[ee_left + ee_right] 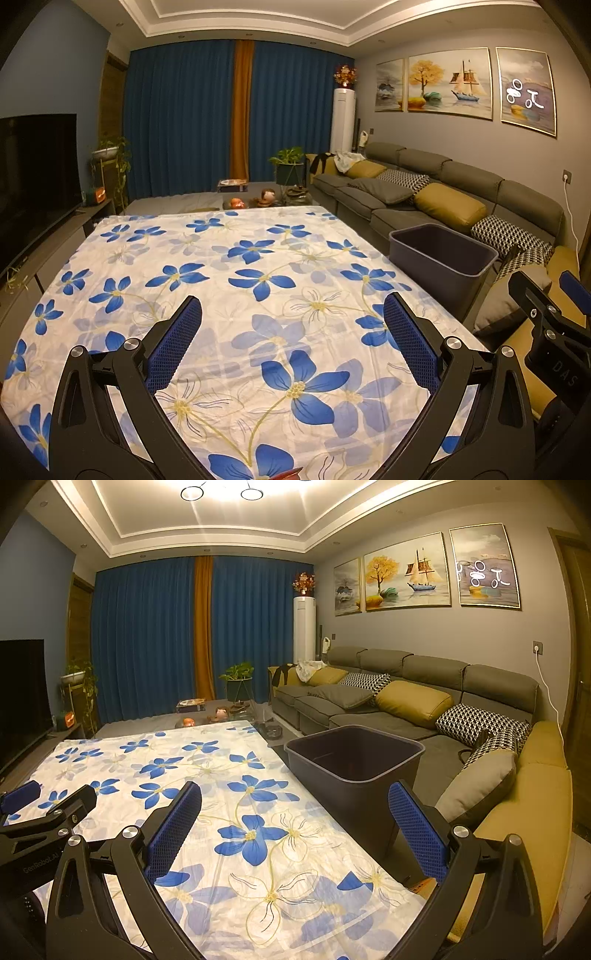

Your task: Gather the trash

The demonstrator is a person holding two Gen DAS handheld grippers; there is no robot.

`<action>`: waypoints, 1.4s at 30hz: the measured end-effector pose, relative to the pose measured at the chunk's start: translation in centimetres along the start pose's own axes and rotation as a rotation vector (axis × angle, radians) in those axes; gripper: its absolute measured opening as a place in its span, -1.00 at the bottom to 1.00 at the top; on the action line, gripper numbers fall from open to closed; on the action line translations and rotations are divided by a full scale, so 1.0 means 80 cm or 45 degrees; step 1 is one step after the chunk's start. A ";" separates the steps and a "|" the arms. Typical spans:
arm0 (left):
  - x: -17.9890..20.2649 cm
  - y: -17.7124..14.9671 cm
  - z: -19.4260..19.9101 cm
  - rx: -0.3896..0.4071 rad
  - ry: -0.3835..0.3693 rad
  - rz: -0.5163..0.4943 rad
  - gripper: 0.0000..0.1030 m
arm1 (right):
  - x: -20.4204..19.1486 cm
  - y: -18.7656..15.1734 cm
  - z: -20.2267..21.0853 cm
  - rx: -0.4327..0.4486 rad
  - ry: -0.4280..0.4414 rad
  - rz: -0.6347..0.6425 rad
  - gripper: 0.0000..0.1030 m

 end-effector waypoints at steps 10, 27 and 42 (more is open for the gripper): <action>0.000 -0.001 0.003 -0.004 0.003 -0.003 0.88 | 0.000 -0.002 0.001 0.001 0.001 -0.003 0.89; 0.000 -0.002 0.003 -0.005 0.003 -0.003 0.88 | -0.001 -0.003 0.003 0.001 0.003 -0.004 0.89; 0.001 -0.002 0.004 -0.005 0.000 -0.006 0.88 | -0.001 -0.004 0.004 0.001 0.004 -0.006 0.89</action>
Point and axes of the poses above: each gripper's, at about its wrist camera, not at the fingertips, and z roughly against the way its jaws point, x to its right, y to its top, the point moved 3 cm from there along -z, roughly the way its jaws point, and after that the axes turned 8 degrees about z, right-handed, at the moved point
